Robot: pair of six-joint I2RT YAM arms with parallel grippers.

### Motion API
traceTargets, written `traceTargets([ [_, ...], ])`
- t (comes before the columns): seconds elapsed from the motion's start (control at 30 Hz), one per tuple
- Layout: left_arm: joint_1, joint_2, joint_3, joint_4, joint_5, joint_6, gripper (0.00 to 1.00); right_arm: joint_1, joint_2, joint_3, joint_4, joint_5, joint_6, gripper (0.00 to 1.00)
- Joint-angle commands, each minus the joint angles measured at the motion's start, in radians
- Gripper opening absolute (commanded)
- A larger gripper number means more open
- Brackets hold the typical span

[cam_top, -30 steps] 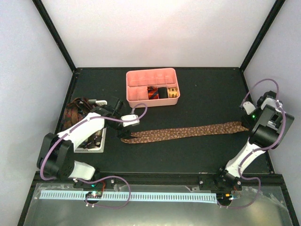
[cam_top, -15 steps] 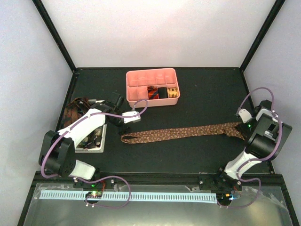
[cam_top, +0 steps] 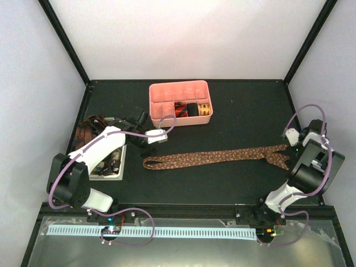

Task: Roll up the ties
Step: Flatten out the tie at the center of the board.

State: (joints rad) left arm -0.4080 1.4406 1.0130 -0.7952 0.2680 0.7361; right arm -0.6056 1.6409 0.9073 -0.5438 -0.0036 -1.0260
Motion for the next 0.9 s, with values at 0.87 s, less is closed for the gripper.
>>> traceTargets([
  [0.87, -0.015, 0.030, 0.066, -0.037, -0.003, -0.025, 0.68, -0.023, 0.207, 0.196, -0.081, -0.211, 0.170, 0.52],
])
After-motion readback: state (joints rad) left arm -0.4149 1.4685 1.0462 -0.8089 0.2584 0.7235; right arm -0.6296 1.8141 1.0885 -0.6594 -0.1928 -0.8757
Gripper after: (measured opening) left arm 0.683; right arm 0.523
